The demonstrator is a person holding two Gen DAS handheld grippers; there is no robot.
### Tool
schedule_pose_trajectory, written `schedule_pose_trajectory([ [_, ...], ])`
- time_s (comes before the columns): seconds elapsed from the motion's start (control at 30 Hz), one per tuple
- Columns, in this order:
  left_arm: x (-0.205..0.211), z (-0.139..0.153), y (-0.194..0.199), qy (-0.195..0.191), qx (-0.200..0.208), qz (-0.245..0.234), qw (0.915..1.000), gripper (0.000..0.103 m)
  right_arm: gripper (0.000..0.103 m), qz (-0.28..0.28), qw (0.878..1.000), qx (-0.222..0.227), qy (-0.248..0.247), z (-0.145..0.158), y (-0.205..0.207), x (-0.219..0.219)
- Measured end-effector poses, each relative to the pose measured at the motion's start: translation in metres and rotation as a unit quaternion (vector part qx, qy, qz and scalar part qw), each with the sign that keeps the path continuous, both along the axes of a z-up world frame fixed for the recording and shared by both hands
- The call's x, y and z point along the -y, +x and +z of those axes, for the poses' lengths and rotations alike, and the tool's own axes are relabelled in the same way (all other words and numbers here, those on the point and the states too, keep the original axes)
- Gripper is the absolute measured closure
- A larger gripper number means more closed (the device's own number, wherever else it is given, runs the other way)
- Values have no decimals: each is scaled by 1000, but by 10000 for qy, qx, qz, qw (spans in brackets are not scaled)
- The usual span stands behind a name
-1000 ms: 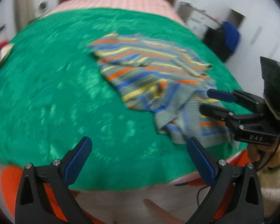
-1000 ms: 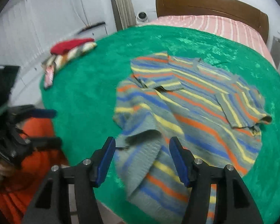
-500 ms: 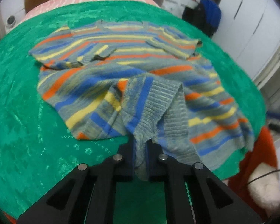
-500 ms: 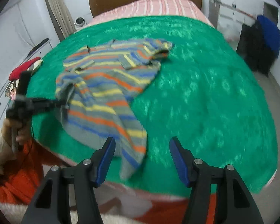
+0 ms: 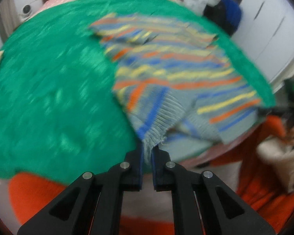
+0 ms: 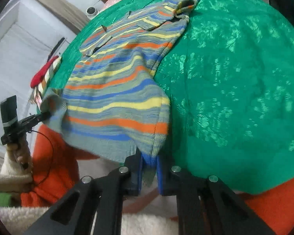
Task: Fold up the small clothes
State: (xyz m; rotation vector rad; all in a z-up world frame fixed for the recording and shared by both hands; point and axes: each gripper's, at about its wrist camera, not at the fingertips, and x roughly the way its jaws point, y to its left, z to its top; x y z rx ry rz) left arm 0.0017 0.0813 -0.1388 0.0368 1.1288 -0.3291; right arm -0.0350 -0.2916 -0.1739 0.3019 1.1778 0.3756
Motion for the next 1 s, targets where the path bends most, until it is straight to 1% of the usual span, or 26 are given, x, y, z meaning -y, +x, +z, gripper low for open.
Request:
schedule_pose_trajectory([
  [0.07,-8,-11,-3,55,-209,100,9997,97,91,68,9999,-83,-54,-3,-3,-1],
  [0.13,-12,-17,-6,162,-320,116,9993,97,91,125,9996,-143,-193,-8,-3,-6],
  [0.23,-15,-20,-9,276,-298,82,9991,96,90,70,9996,-187,-178,-14,3,-11],
  [0.27,-17,-19,-10,212,-282,70,9994,86,89,-8,9997,-188,-137,-15,5,-11],
  [0.3,-20,-16,-11,47,-263,20,9996,64,82,-106,9997,-226,-78,-17,6,-8],
  [0.33,-23,-14,-12,-75,-196,11,9998,52,69,-177,9995,-280,-15,-18,8,-5],
  [0.37,-27,-10,-15,-233,-70,11,9997,31,61,-239,9992,-310,57,-18,9,-4],
  [0.4,-31,-3,-18,-467,76,-33,9989,22,51,-276,9991,-313,112,-17,11,-3],
  [0.47,-37,5,-20,-819,199,-87,9964,20,49,-280,9989,-293,241,-13,7,0],
  [0.53,-36,3,-11,-959,171,31,9952,20,49,-229,9989,-302,262,-13,5,1],
  [0.57,-31,-2,-4,-939,85,81,9955,20,49,-216,9990,-315,253,-14,4,2],
  [0.6,-25,-12,4,-853,-53,94,9963,23,49,-195,9988,-371,249,-18,6,0],
  [0.63,-16,-26,15,-648,-275,113,9975,30,50,-165,9987,-429,235,-24,10,-3],
  [0.67,-9,-41,25,-463,-557,149,9973,64,50,-140,9986,-450,247,-27,12,-5],
  [0.7,-7,-54,30,-350,-834,222,9957,96,64,-111,9984,-483,263,-32,15,-7],
  [0.73,-11,-63,34,-365,-1085,400,9926,101,98,-126,9981,-562,230,-36,18,-7],
  [0.77,-18,-60,31,-571,-1123,488,9908,100,97,-151,9979,-595,192,-35,19,-7],
  [0.8,-22,-54,27,-658,-1110,471,9905,101,97,-155,9981,-565,176,-29,17,-5],
  [0.9,-34,-29,7,-791,-949,211,9921,101,97,26,9988,-409,271,8,-1,0],
  [0.93,-33,-27,2,-700,-947,128,9930,101,97,130,9989,-396,220,19,-7,-1],
  [0.97,-30,-28,1,-582,-960,77,9937,101,97,200,9989,-398,123,22,-10,-4],
  [1.0,-25,-32,0,-387,-972,27,9945,101,97,248,9986,-471,23,20,-10,-8],
])
